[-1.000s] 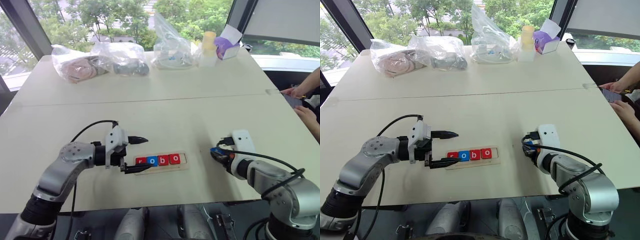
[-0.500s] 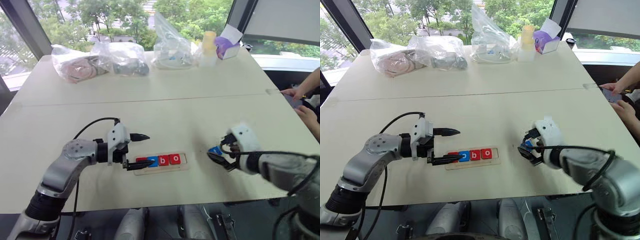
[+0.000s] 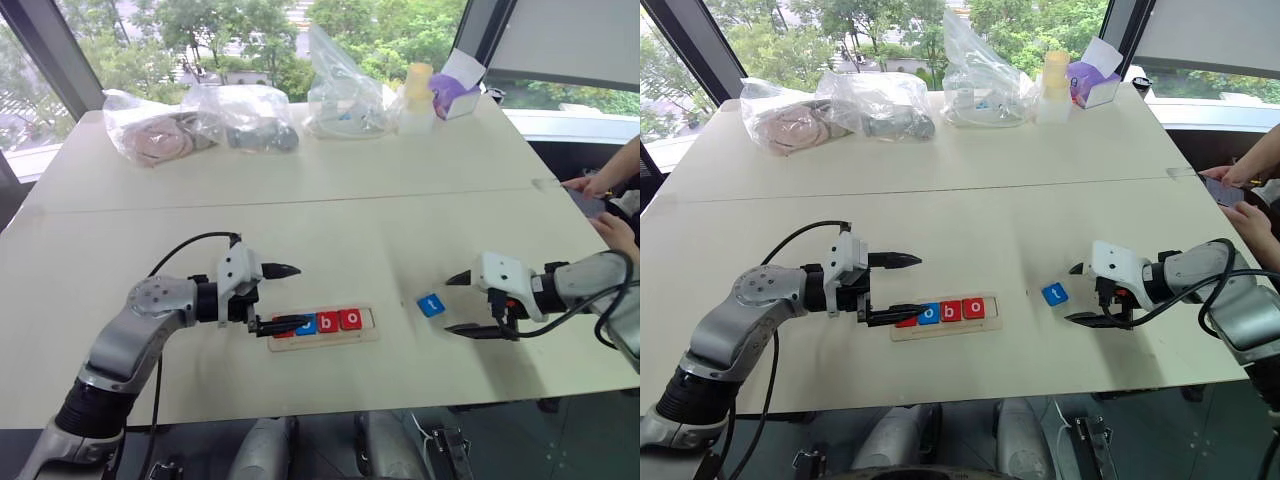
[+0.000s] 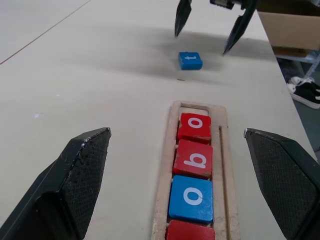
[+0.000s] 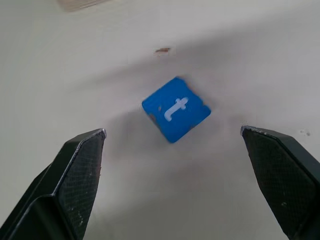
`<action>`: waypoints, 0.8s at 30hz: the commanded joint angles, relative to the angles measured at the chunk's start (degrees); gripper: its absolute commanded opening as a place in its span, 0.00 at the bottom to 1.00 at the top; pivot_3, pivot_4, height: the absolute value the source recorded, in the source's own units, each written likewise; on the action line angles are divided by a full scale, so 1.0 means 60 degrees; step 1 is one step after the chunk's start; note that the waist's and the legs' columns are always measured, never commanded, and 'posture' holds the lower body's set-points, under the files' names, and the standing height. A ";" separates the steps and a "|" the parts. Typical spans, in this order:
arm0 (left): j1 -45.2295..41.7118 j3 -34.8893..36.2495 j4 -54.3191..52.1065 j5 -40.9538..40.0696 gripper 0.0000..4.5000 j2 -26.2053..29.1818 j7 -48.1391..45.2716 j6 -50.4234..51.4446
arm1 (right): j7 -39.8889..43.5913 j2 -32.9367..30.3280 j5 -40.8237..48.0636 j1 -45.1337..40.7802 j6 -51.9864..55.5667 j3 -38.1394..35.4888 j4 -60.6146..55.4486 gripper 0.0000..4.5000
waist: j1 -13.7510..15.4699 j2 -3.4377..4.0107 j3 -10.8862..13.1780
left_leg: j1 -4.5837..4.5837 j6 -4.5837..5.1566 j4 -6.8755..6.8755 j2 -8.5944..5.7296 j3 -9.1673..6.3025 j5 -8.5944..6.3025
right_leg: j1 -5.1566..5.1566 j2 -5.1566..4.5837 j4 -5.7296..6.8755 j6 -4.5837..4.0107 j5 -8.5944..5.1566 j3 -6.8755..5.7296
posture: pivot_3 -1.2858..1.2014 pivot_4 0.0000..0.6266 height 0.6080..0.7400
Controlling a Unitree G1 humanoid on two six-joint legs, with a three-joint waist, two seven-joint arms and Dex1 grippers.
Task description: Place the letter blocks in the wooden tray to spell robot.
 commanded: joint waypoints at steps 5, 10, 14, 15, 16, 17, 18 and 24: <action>0.0244 0.0228 -0.0499 -0.0097 1.00 0.0147 0.0104 -0.0056 | 0.1104 0.0732 -0.1078 -0.1167 -0.1847 0.0484 0.2008 1.00 | 0.0044 0.0002 0.0001 | -0.0002 -0.0002 -0.0001 -0.0006 -0.0001 0.0000 | -0.0001 -0.0007 -0.0003 0.0000 0.0000 0.0001 | 0.52 0.24 1.00; 0.0234 0.0244 -0.0501 -0.0120 1.00 0.0194 0.0120 -0.0043 | 0.1382 0.1157 -0.1417 -0.1585 -0.2468 0.0530 0.2581 1.00 | 0.0041 0.0002 0.0001 | 0.0006 -0.0005 0.0000 -0.0005 -0.0004 0.0000 | 0.0006 -0.0005 -0.0002 -0.0002 0.0001 0.0002 | 0.52 0.24 1.00; 0.0266 0.0235 -0.0529 -0.0128 1.00 0.0206 0.0142 -0.0052 | 0.1481 0.1384 -0.1549 -0.1748 -0.2556 0.0516 0.2713 1.00 | 0.0022 0.0002 0.0001 | 0.0019 -0.0005 -0.0004 -0.0005 -0.0004 0.0000 | 0.0014 -0.0005 -0.0001 -0.0003 0.0001 0.0005 | 0.52 0.24 1.00; 0.0285 0.0245 -0.0542 -0.0135 1.00 0.0208 0.0152 -0.0054 | 0.1480 0.1443 -0.1593 -0.1773 -0.2595 0.0537 0.2712 1.00 | 0.0015 0.0003 0.0001 | 0.0024 -0.0005 -0.0006 -0.0003 -0.0004 0.0000 | 0.0018 -0.0003 -0.0001 -0.0003 0.0001 0.0005 | 0.52 0.24 1.00; 0.0295 0.0250 -0.0543 -0.0133 1.00 0.0208 0.0160 -0.0061 | 0.1495 0.1492 -0.1640 -0.1792 -0.2634 0.0561 0.2719 1.00 | 0.0012 0.0003 0.0001 | 0.0033 -0.0006 -0.0007 -0.0003 -0.0004 0.0000 | 0.0024 -0.0003 -0.0001 -0.0004 0.0001 0.0006 | 0.52 0.24 1.00; 0.0297 0.0249 -0.0541 -0.0126 1.00 0.0205 0.0169 -0.0070 | 0.1497 0.1543 -0.1684 -0.1812 -0.2680 0.0573 0.2738 1.00 | 0.0013 0.0003 0.0001 | 0.0042 -0.0006 -0.0009 -0.0003 -0.0004 0.0000 | 0.0031 -0.0003 -0.0001 -0.0004 0.0001 0.0008 | 0.52 0.24 1.00; 0.0295 0.0246 -0.0537 -0.0121 1.00 0.0204 0.0177 -0.0076 | 0.1504 0.1579 -0.1720 -0.1824 -0.2713 0.0568 0.2759 1.00 | 0.0015 0.0003 0.0001 | 0.0053 -0.0006 -0.0011 -0.0003 -0.0004 -0.0001 | 0.0043 -0.0003 -0.0002 -0.0003 0.0001 0.0008 | 0.52 0.24 1.00; 0.0284 0.0217 -0.0547 -0.0125 1.00 0.0157 0.0242 -0.0077 | 0.1535 0.1771 -0.1810 -0.1889 -0.2848 0.0531 0.2845 0.82 | 0.0013 0.0003 0.0001 | 0.0082 -0.0006 -0.0016 -0.0003 -0.0004 -0.0001 | 0.0069 -0.0004 -0.0004 -0.0007 -0.0002 0.0009 | 0.52 0.24 1.00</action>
